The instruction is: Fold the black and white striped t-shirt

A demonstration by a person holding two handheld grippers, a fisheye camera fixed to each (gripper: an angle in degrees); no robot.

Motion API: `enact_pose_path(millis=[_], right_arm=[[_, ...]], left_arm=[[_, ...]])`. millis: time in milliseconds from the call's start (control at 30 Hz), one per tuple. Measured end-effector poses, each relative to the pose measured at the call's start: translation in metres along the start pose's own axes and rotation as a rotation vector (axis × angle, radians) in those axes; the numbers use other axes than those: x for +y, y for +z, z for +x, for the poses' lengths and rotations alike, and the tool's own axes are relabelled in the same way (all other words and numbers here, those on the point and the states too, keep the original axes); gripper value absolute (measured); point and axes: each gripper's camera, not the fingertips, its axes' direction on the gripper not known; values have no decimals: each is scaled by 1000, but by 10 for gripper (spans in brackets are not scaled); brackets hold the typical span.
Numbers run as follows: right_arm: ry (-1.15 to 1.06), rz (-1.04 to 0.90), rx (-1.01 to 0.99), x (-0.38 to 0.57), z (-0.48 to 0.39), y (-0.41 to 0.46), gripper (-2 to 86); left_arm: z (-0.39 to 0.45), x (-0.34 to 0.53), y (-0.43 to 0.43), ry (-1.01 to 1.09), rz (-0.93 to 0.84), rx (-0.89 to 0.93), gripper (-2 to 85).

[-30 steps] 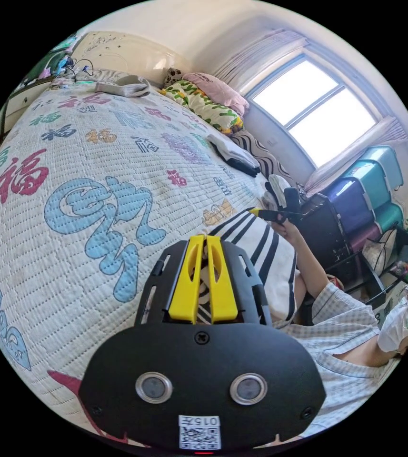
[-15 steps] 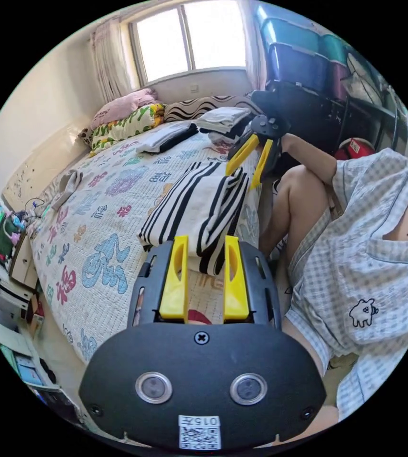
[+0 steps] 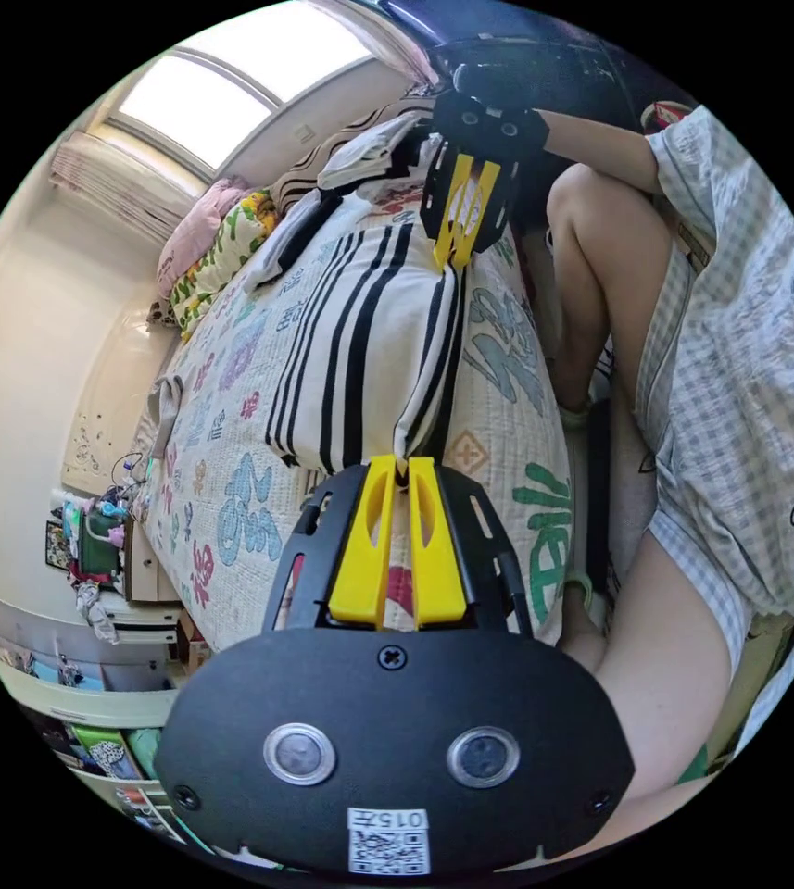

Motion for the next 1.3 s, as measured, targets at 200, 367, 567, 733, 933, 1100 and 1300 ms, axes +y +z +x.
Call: enact_pose_path(millis=[200, 367, 567, 733, 933, 1100, 1300], right_arm=[[139, 104, -77, 31, 28, -29, 51], [222, 260, -125, 48, 56, -42, 50], [283, 135, -381, 64, 100, -6, -7], [468, 241, -635, 124, 152, -1, -4], [936, 513, -852, 231, 234, 9, 87], [1092, 483, -1037, 270, 268, 49, 134], [1052, 489, -1195, 249, 303, 70, 114]], left_arm=[[-26, 7, -17, -107, 29, 65, 37], [-83, 20, -40, -332, 295, 217, 21], [-132, 6, 39, -403, 46, 475, 3], [-179, 28, 53, -540, 78, 600, 3], [-269, 116, 66, -967, 377, 850, 100], [-316, 157, 107, -1165, 328, 910, 157], [-354, 124, 152, -1129, 267, 992, 141]])
